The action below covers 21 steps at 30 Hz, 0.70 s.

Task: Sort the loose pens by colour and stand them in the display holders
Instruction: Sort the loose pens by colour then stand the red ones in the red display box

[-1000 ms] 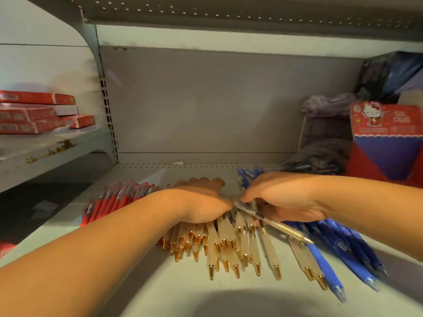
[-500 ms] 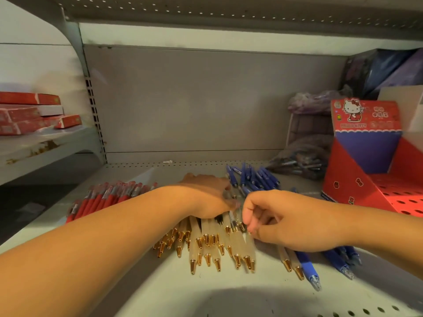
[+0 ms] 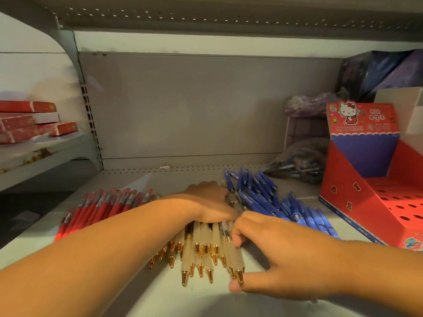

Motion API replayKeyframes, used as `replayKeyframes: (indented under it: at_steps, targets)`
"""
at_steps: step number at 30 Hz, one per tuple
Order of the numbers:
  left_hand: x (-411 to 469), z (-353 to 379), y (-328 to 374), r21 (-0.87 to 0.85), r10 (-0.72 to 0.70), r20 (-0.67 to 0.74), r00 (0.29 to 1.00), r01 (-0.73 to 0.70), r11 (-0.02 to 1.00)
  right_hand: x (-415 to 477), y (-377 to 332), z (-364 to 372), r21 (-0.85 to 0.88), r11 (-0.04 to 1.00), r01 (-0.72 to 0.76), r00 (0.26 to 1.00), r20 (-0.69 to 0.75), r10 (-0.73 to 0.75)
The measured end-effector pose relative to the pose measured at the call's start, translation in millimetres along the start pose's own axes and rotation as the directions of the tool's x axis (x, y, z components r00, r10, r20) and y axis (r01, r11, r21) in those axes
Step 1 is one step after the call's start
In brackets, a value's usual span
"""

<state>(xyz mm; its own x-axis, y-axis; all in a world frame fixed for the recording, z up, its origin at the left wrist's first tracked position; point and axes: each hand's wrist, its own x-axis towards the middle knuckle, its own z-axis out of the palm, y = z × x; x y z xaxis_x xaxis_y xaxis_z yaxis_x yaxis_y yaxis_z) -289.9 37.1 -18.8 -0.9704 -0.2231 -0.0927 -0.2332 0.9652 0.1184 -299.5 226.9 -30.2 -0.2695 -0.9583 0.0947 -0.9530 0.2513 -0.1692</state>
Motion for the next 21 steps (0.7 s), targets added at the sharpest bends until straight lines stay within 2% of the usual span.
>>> replayKeyframes:
  at_steps: [4,8,10,13,15,18,21]
  targets:
    - [2.7,2.5,-1.3,-0.008,-0.047,-0.028,0.999,0.046,0.999,2.8,4.7,1.7,0.062,0.998,0.010,0.999,-0.032,-0.008]
    - [-2.1,-1.2,-3.9,-0.086,-0.039,0.013,0.999,0.040,0.996,9.5,10.2,1.5,0.101,0.994,0.036,0.999,-0.010,-0.035]
    - [-4.2,-2.6,-4.6,-0.083,-0.028,0.030,0.999,0.030,0.996,15.3,12.7,-10.4,0.142,0.989,0.037,0.995,0.087,-0.050]
    - [-7.6,-4.2,-6.0,-0.092,0.020,0.053,0.998,-0.015,0.996,27.1,23.6,-51.5,0.198,0.980,0.012,0.933,0.350,-0.083]
    - [-10.1,-4.7,-8.0,-0.125,0.060,0.053,0.997,-0.053,0.991,41.9,35.6,-77.8,0.247,0.966,-0.074,0.945,0.326,-0.011]
    - [-13.3,-5.4,-10.2,-0.167,0.102,0.035,0.994,-0.094,0.981,80.4,51.9,-83.4,0.225,0.952,-0.208,0.975,0.121,0.184]
    - [-15.2,-6.1,-11.6,-0.217,0.145,0.030,0.989,-0.136,0.967,125.3,49.1,-59.0,0.146,0.934,-0.327,0.940,0.148,0.307]
